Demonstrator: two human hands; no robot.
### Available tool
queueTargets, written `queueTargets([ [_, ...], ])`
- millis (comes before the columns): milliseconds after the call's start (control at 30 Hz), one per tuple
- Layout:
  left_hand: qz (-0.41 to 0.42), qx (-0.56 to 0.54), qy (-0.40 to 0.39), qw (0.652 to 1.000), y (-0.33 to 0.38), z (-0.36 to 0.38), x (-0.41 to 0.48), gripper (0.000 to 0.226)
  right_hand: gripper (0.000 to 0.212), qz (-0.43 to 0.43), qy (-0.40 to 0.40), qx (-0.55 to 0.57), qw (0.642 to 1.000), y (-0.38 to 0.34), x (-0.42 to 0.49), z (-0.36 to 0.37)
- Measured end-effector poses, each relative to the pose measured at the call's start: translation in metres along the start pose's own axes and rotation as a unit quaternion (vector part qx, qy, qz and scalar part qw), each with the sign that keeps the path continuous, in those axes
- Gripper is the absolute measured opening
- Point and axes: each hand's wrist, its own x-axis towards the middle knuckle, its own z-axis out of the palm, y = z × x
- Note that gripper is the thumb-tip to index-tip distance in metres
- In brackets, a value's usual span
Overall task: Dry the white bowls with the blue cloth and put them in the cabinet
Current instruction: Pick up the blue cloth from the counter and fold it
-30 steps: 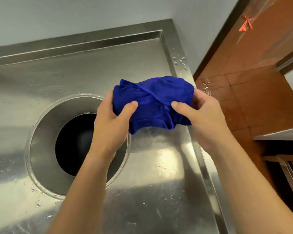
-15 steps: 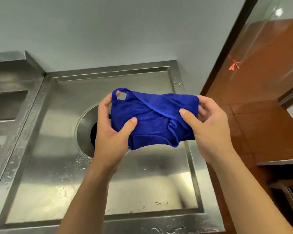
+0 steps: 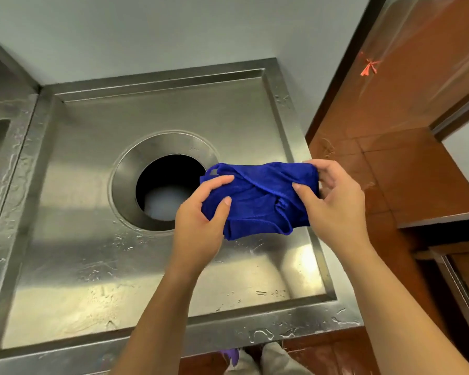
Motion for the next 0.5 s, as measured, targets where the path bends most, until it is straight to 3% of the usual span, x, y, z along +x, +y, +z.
queueTargets([
  [167,-0.043,0.055,-0.005,0.998,-0.058,0.027,0.003,0.043,0.031,0.03,-0.02,-0.03,0.999,0.065,0.009,0.026],
  [500,-0.058,0.23,-0.042,0.97,-0.126,0.069,0.004,0.04,0.046,0.038,-0.009,-0.172,0.984,0.135,0.01,0.056],
])
